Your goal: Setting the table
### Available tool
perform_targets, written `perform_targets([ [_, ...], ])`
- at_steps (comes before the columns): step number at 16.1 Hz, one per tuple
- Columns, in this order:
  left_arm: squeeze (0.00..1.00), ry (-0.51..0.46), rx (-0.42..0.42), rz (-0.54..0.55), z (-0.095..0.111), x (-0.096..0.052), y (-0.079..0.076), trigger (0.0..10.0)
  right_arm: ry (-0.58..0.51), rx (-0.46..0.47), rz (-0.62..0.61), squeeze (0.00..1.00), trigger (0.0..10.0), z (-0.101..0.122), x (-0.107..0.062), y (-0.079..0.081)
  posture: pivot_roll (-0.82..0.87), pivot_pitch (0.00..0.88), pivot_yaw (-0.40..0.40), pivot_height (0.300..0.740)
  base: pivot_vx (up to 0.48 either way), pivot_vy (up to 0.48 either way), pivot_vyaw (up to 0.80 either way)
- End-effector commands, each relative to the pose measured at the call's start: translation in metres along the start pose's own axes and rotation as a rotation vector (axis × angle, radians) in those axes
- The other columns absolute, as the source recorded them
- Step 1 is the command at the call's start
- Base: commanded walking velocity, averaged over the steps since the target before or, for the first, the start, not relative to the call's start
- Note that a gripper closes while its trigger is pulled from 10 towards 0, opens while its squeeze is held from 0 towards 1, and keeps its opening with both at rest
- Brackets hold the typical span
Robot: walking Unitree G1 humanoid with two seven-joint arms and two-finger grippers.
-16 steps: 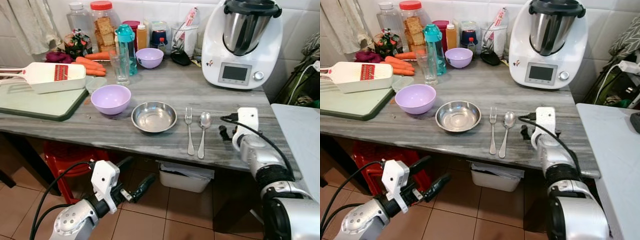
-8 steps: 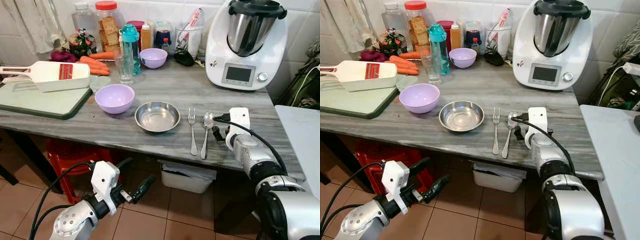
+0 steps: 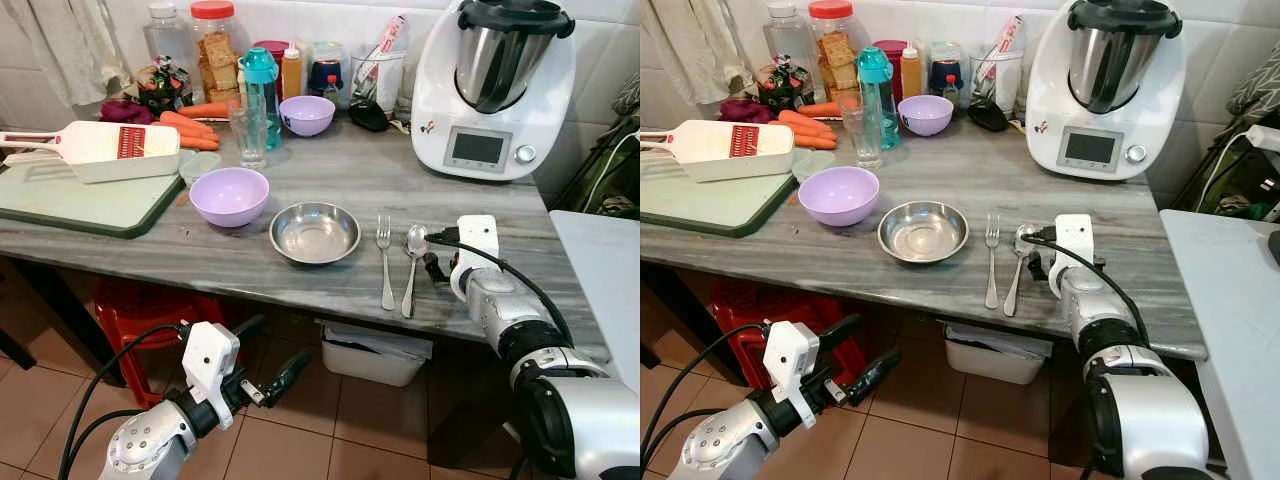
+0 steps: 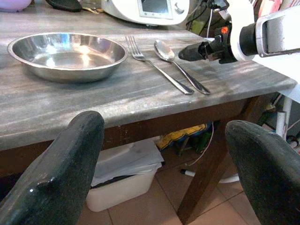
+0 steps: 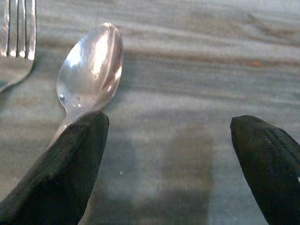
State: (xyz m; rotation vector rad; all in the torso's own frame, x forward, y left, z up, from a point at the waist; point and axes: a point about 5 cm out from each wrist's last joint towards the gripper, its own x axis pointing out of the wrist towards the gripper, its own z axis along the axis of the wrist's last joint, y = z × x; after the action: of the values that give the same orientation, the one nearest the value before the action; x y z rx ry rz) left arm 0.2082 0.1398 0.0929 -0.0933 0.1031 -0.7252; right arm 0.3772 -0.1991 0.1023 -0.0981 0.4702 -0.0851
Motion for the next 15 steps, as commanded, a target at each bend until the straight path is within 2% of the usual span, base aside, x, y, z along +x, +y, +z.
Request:
perform_targets([
  [1,0.0,0.005,0.015,-0.005,0.002,0.0,-0.001,10.0,-0.001,0.004,-0.013,0.0,10.0,0.007,0.0,-0.002,0.1,0.0,-0.031,0.74,0.0,0.0,0.0],
  [15,0.0,0.01,0.014,0.006,0.0,-0.003,-0.004,10.0,-0.004,-0.017,0.039,0.0,10.0,0.012,0.001,0.017,0.11,0.0,-0.043,0.74,0.0,0.0,0.0],
])
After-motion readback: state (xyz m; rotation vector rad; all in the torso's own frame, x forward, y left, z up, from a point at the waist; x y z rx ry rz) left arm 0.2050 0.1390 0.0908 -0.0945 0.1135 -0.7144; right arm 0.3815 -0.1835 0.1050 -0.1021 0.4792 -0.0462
